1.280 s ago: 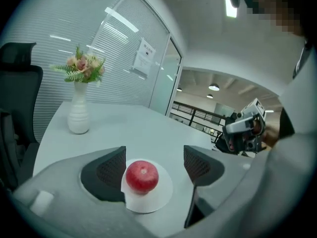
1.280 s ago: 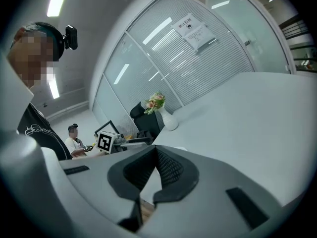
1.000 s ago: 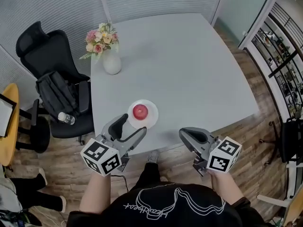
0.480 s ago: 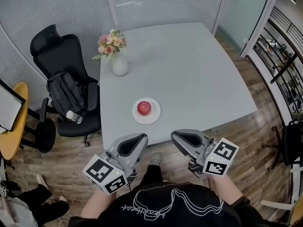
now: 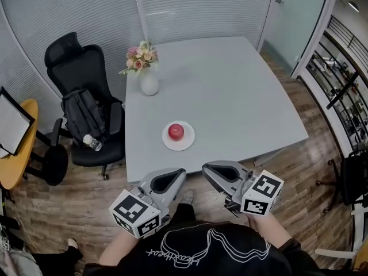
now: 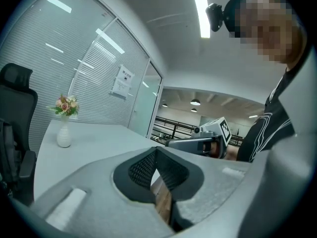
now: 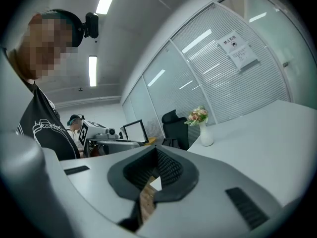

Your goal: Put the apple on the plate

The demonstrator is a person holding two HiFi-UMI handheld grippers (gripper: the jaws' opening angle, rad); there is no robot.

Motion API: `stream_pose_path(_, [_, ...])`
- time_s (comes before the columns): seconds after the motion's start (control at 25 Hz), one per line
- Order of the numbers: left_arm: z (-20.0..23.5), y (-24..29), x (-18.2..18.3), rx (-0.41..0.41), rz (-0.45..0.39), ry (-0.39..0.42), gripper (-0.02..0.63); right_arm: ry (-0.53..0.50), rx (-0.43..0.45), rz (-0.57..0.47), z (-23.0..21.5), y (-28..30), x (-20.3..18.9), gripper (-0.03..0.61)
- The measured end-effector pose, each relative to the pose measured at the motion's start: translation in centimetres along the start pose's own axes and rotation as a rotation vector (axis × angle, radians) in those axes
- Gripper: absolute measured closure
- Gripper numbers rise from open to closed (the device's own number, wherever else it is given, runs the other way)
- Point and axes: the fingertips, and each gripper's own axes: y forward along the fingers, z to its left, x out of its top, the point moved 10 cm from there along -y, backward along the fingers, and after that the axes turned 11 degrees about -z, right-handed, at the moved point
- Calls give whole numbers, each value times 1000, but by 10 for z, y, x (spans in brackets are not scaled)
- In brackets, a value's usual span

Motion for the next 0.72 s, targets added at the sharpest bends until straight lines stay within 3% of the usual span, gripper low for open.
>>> stream_pose_path(0.72, [-27, -11, 9, 8, 17, 91, 600, -30, 2, 5, 22, -9, 3, 571])
